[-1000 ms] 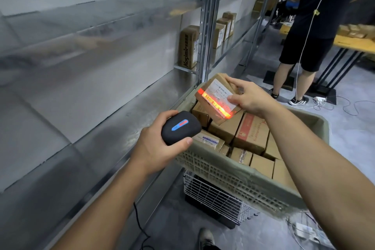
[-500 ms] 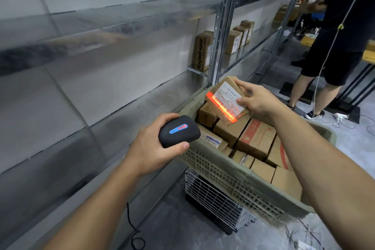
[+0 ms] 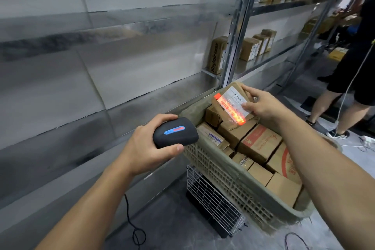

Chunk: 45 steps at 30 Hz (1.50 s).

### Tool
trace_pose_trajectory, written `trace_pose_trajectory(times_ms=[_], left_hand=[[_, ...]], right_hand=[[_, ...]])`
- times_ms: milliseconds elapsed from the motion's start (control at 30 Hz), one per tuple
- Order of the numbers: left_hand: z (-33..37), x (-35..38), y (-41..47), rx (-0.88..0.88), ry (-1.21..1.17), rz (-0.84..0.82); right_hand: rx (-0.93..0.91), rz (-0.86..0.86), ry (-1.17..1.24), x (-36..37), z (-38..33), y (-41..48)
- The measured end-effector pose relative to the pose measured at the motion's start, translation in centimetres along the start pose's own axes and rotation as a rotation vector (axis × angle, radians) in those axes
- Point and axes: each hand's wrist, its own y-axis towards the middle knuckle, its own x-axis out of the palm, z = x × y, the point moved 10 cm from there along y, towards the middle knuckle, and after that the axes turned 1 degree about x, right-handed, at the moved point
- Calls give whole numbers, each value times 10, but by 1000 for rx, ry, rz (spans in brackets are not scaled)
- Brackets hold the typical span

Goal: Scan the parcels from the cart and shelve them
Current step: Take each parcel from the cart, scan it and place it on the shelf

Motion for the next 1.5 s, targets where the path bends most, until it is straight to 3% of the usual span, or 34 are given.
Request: trace_pose_trajectory(times_ms=[233,400,700,1500], left_hand=[[12,-6,-24,4,-7,68],[22,-13,-38,27,-26,124],[16,-35,-63,-11,-28,177],[-15,-191,-177,-6,-72,256]], right_hand=[[-20,-64,42,9,2,-8],[-71,-124,-71,22,-8,-14],[-109,-114,-63,43,-33,-16],[-180,-104,75,166,-155,-106]])
